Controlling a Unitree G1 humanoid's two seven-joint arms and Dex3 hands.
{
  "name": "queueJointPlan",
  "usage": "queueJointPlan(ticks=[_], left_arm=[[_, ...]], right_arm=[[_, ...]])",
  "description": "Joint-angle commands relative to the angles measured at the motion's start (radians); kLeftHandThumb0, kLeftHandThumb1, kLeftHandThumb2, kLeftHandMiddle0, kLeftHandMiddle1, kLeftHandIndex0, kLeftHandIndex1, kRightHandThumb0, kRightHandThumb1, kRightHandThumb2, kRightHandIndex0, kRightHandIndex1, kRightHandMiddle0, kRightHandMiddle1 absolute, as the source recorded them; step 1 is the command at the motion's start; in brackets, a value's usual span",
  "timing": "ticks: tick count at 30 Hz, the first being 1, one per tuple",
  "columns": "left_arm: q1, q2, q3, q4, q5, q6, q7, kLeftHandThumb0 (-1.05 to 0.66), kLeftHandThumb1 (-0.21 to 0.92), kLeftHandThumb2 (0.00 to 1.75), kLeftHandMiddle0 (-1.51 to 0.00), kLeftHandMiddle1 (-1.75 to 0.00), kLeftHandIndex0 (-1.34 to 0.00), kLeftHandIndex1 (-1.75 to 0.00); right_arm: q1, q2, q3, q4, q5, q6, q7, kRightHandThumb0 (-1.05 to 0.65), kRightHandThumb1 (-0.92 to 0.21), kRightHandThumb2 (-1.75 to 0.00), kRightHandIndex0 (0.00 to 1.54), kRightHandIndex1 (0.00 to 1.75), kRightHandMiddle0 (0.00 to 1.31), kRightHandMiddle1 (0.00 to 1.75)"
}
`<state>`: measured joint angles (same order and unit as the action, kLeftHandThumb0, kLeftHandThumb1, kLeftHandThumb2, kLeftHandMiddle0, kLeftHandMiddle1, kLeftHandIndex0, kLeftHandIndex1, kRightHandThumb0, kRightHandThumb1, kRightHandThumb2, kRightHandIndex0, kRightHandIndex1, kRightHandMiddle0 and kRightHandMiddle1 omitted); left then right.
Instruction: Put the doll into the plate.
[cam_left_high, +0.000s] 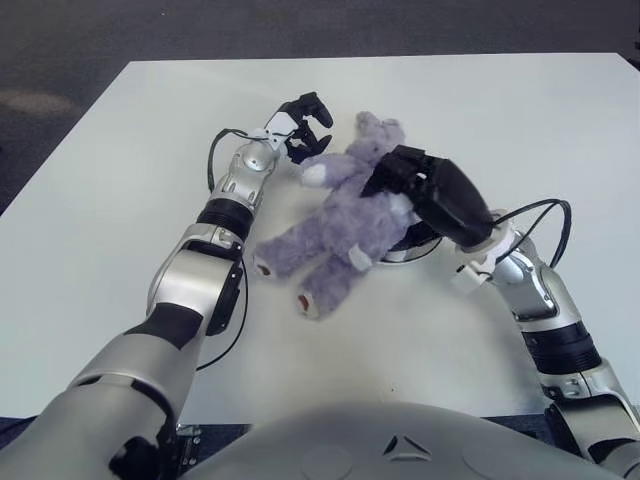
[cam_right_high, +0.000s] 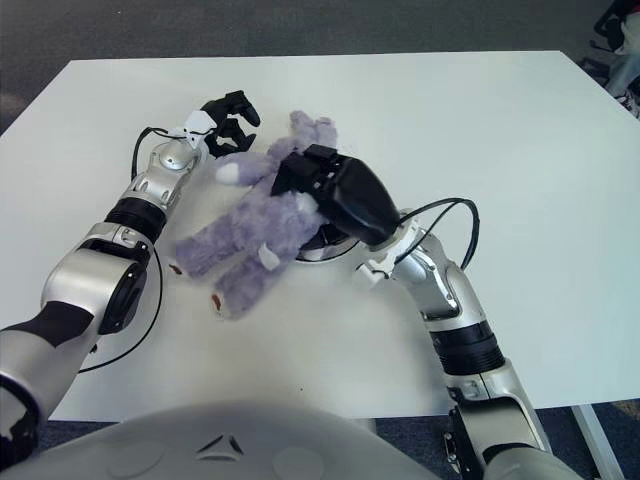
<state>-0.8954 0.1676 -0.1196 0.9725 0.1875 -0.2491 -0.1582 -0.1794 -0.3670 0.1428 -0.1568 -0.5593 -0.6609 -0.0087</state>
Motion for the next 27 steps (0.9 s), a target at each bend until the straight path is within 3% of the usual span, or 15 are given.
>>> queueJointPlan(ticks=[1,6,16,27], left_arm=[[0.007,0.014,0.004,0.017,0.007,-0.007,0.013,0.00,0.31,1.25,-0.74,-1.48,-0.40,-1.75],[0.005,0.018,0.001,0.025,0.012,-0.013,0.016,0.00,0.33,1.23,-0.72,-1.50,-0.38,-1.75],[0.005,0.020,0.000,0.033,0.027,-0.019,0.034,0.00,0.32,1.25,-0.72,-1.53,-0.37,-1.75],[0.006,0.025,-0.005,0.041,0.037,-0.019,0.046,0.00,0.28,1.30,-0.75,-1.51,-0.42,-1.75]], right_arm=[[0.019,0.042,-0.042,-0.006,0.025,0.045,-0.048,0.00,-0.19,-1.48,0.72,1.74,0.47,1.75],[0.029,0.126,-0.063,-0.005,0.077,0.074,-0.115,0.00,-0.16,-1.51,0.75,1.72,0.49,1.75],[0.028,0.230,-0.101,-0.024,0.121,0.168,-0.178,0.00,-0.14,-1.52,0.75,1.74,0.50,1.75],[0.031,0.285,-0.137,-0.098,0.251,0.322,-0.152,0.00,-0.10,-1.57,0.78,1.74,0.53,1.75]])
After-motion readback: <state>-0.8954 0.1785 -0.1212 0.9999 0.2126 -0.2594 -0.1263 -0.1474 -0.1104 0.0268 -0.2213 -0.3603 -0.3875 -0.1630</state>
